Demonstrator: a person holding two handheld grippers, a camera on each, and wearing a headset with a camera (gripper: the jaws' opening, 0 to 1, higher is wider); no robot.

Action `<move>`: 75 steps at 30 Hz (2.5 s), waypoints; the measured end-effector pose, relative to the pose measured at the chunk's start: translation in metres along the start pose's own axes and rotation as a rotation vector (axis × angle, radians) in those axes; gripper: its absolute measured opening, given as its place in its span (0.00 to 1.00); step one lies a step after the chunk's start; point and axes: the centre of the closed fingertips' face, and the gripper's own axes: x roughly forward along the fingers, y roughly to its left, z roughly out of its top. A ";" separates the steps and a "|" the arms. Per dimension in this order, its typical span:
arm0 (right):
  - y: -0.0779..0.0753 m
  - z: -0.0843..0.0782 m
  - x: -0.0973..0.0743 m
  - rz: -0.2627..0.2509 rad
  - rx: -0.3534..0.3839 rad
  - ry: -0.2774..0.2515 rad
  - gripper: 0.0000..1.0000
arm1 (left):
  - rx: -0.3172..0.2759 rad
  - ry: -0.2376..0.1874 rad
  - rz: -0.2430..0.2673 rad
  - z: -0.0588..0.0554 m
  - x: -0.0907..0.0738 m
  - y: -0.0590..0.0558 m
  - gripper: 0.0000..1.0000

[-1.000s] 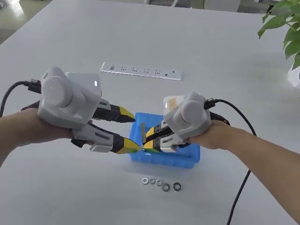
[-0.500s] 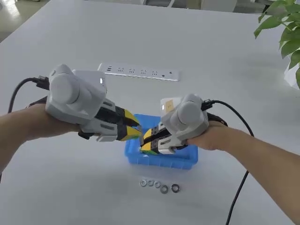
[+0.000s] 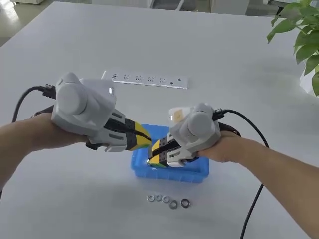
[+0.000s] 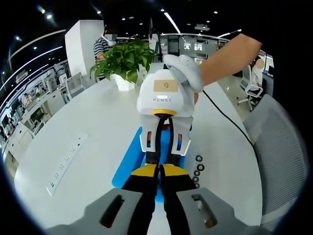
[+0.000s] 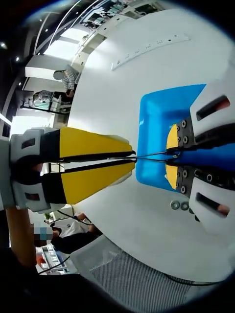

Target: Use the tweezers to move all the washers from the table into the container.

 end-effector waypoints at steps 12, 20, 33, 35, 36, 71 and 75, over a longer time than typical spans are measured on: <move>-0.004 0.000 -0.004 -0.021 0.011 0.007 0.12 | 0.019 0.010 0.003 0.000 0.000 0.001 0.06; -0.009 0.010 -0.016 -0.050 0.046 -0.039 0.16 | 0.025 0.026 0.003 0.000 0.000 0.000 0.06; -0.005 0.013 -0.035 -0.083 0.038 -0.042 0.19 | 0.033 0.028 0.012 0.009 -0.004 -0.003 0.06; -0.004 0.013 -0.039 -0.090 0.039 -0.043 0.19 | 0.032 0.026 0.017 0.012 -0.007 -0.003 0.06; -0.003 0.013 -0.041 -0.095 0.038 -0.041 0.20 | 0.033 0.024 0.017 0.013 -0.007 -0.004 0.06; 0.032 -0.003 -0.102 -0.233 0.139 -0.027 0.32 | 0.091 0.027 -0.043 0.046 -0.036 -0.041 0.05; 0.038 -0.009 -0.106 -0.245 0.150 -0.022 0.33 | 0.095 0.021 -0.062 0.048 -0.035 -0.047 0.05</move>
